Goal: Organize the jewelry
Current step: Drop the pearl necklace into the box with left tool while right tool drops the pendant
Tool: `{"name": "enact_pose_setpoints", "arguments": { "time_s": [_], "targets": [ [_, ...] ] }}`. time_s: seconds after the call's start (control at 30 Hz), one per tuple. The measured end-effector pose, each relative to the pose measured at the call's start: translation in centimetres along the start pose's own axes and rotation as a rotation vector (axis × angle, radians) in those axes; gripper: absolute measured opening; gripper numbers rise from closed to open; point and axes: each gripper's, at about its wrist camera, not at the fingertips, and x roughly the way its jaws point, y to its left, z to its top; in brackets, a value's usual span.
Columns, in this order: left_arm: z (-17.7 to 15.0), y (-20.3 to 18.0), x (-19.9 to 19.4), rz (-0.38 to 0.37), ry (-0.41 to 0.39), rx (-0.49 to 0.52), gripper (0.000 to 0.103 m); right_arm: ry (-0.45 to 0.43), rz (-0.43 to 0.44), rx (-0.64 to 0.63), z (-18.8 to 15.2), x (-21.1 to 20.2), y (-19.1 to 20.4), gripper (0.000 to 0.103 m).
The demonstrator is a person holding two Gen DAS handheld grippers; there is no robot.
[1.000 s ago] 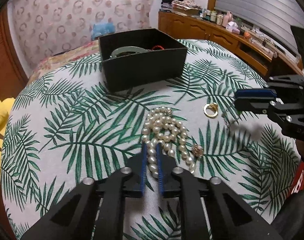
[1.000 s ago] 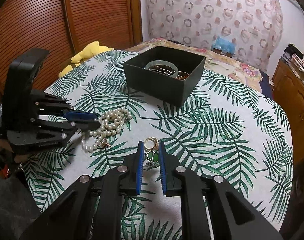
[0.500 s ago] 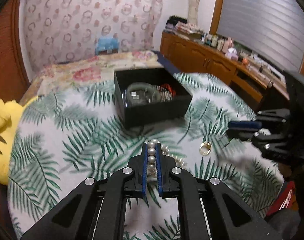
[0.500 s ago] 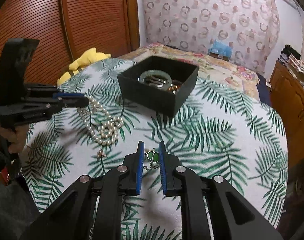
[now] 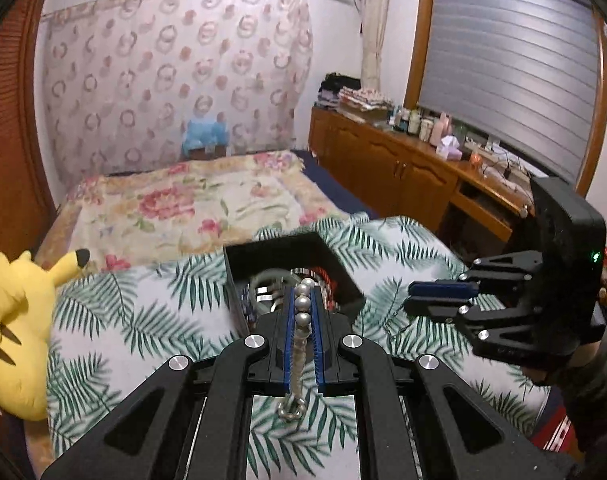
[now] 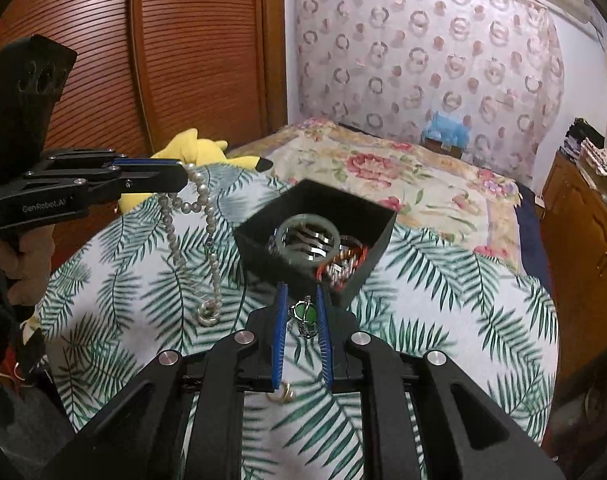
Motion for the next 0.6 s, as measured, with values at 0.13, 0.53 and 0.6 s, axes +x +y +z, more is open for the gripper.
{"name": "enact_pose_setpoints", "arguments": {
  "time_s": [0.13, 0.53, 0.6],
  "targets": [
    [1.7, 0.2, -0.1, 0.002, -0.029, 0.006, 0.007, -0.016, 0.001, -0.005, 1.6, 0.4, -0.7, 0.016],
    [6.9, 0.4, -0.2, 0.005, -0.112, 0.035, 0.007, -0.036, 0.024, 0.009, 5.1, 2.9, -2.6, 0.016],
    [7.7, 0.5, -0.1, 0.008, -0.125, 0.035, 0.007, -0.035, 0.028, 0.013, 5.3, 3.4, -2.8, 0.016]
  ]
}}
